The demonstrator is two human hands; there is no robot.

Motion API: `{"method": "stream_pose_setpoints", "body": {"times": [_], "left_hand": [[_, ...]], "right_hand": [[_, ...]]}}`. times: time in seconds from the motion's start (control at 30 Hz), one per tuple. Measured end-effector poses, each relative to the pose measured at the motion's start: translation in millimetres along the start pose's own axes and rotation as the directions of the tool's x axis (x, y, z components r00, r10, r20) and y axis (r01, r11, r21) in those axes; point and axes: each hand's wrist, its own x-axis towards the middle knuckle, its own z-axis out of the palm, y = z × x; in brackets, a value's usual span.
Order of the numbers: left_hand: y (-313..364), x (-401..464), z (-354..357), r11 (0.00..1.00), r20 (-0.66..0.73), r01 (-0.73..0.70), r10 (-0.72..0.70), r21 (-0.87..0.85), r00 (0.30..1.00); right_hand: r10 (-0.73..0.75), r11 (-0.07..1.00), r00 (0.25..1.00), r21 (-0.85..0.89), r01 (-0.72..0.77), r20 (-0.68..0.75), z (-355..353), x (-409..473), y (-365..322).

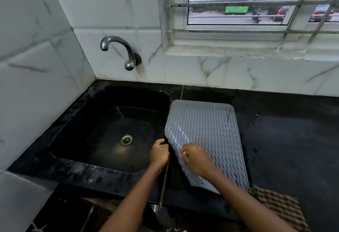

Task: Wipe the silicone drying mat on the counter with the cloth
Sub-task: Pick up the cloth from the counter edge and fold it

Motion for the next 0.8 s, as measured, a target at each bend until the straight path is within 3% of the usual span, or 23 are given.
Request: {"method": "stream_pose_setpoints", "body": {"times": [0.07, 0.17, 0.27, 0.33, 0.4, 0.47, 0.53, 0.63, 0.73, 0.8], "left_hand": [[1, -2, 5, 0.978, 0.118, 0.136, -0.118, -0.158, 0.986], [3, -7, 9, 0.949, 0.237, 0.23, -0.177, -0.217, 0.955], [11, -7, 13, 0.946, 0.252, 0.238, -0.18, -0.222, 0.951], [16, -4, 16, 0.955, 0.207, 0.2, -0.155, -0.22, 0.966], [21, -2, 16, 0.977, 0.103, 0.131, -0.116, -0.165, 0.988], [24, -1, 13, 0.997, -0.002, 0.049, -0.049, -0.059, 0.999], [25, -3, 8, 0.992, -0.058, -0.058, 0.065, 0.11, 0.996], [20, -5, 2, 0.933, -0.002, -0.213, 0.223, 0.291, 0.975], [9, -8, 1, 0.886, 0.269, -0.2, 0.089, 0.418, 0.959], [-2, -10, 4, 0.867, 0.362, -0.176, -0.005, 0.465, 0.932]], "right_hand": [[-0.042, 0.999, 0.997, -0.015, 0.043, 0.064, 6, -3, -3], [-0.064, 0.981, 0.983, -0.168, 0.094, 0.173, 17, -11, -3], [-0.038, 0.946, 0.969, -0.303, 0.113, 0.242, 17, -15, 5], [-0.037, 0.97, 0.984, -0.229, 0.078, 0.177, 13, -18, 8], [0.005, 0.999, 1.0, -0.051, -0.005, -0.008, 7, -18, 12], [0.1, 0.99, 0.978, 0.118, -0.079, -0.182, 0, -16, 14], [0.162, 0.971, 0.964, 0.208, -0.118, -0.212, -4, -12, 16], [0.068, 0.98, 0.996, 0.19, -0.055, -0.059, -2, -10, 13], [-0.013, 0.996, 0.974, -0.083, 0.032, 0.227, 14, -13, 15], [0.004, 0.988, 0.962, -0.153, 0.039, 0.272, 21, -16, 20]]}}
